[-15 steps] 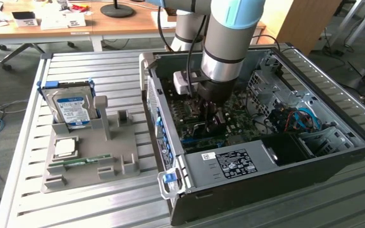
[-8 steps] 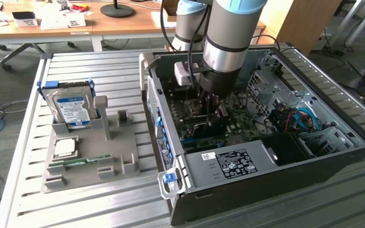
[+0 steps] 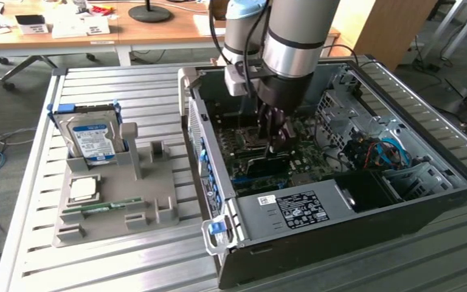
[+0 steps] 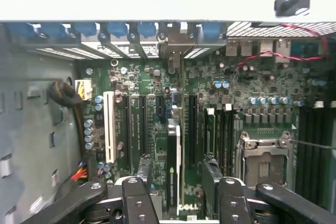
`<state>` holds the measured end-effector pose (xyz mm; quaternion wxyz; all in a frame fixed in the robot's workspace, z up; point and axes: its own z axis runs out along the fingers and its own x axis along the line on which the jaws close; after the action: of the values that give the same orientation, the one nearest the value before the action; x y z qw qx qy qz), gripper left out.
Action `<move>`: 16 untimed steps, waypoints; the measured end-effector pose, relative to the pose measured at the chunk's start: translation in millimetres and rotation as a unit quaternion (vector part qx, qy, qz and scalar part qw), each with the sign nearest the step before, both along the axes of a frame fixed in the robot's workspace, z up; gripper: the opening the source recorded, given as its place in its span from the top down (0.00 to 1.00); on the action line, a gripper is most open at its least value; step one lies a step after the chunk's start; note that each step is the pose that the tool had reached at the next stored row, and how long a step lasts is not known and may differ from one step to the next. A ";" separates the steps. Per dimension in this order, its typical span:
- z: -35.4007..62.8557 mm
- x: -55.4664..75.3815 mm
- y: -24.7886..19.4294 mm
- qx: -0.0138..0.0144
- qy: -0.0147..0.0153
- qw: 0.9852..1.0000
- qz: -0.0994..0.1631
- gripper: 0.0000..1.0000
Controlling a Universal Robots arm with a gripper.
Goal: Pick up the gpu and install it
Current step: 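Insert the gpu into the slot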
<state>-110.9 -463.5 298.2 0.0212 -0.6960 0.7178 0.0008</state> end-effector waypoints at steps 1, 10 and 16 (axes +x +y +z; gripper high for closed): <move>2.9 0.0 0.0 0.000 0.000 1.000 0.000 0.48; 24.2 0.0 0.0 0.000 0.000 1.000 0.000 0.48; 33.4 0.0 0.0 0.000 0.000 1.000 0.000 0.48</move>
<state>-110.9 -463.5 331.6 0.0213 -0.6960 0.7178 0.0008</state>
